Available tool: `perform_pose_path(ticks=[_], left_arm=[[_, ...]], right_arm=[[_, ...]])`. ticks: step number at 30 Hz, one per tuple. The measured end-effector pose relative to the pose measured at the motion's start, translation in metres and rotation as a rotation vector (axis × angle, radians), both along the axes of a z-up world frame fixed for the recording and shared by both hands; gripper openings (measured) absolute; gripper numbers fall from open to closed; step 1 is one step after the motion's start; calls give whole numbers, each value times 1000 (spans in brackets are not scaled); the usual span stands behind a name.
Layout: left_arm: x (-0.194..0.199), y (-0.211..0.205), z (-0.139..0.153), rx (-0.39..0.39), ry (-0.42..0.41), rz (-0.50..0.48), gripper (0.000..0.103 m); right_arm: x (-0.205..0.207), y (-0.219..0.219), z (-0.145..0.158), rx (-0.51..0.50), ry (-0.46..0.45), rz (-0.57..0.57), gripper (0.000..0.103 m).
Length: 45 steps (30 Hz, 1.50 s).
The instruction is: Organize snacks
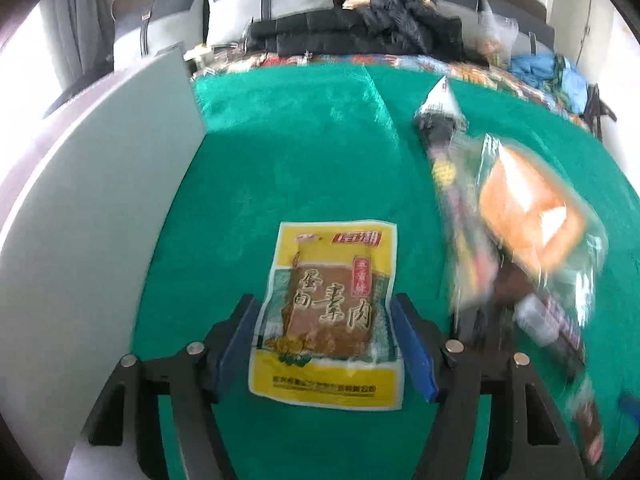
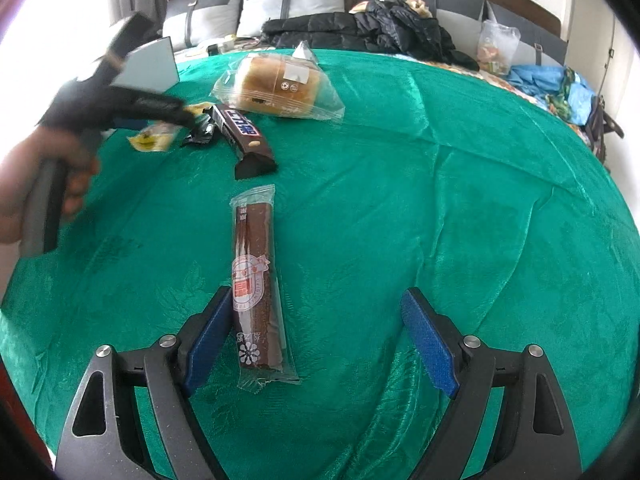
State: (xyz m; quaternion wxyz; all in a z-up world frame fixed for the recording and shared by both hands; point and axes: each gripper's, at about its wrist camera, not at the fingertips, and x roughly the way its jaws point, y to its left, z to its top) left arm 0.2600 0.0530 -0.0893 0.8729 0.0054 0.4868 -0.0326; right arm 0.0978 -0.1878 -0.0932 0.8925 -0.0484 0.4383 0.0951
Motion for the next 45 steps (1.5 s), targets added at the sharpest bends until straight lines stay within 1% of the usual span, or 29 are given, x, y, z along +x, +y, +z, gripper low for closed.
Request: perform_pose_path(ticks=[1, 5, 7, 8, 9, 10, 11, 12, 13, 14, 16, 45], left_arm=[[-12, 5, 3, -2, 2, -10, 57], [-79, 14, 5, 4, 7, -77, 57], [-114, 15, 4, 1, 7, -107, 59], [-130, 14, 4, 0, 5, -113, 69], [-145, 13, 3, 4, 0, -119, 76], [-149, 8, -1, 18, -2, -120, 90], [-155, 7, -2, 36, -13, -108, 98], [-156, 8, -4, 40, -24, -91, 99], [-153, 11, -7, 22, -22, -77, 103], [-150, 16, -9, 1, -29, -57, 103], [-141, 16, -13, 4, -52, -43, 103], [-141, 17, -16, 4, -59, -45, 103]], right_arm=[[0, 0, 0, 0, 0, 0, 86], [0, 0, 0, 0, 0, 0, 86], [0, 0, 0, 0, 0, 0, 86], [0, 0, 0, 0, 0, 0, 86], [0, 0, 0, 0, 0, 0, 86], [0, 0, 0, 0, 0, 0, 86], [0, 0, 0, 0, 0, 0, 86], [0, 0, 0, 0, 0, 0, 86], [0, 0, 0, 0, 0, 0, 86], [0, 0, 0, 0, 0, 0, 86], [0, 1, 0, 0, 0, 0, 86], [0, 1, 0, -1, 2, -2, 86]])
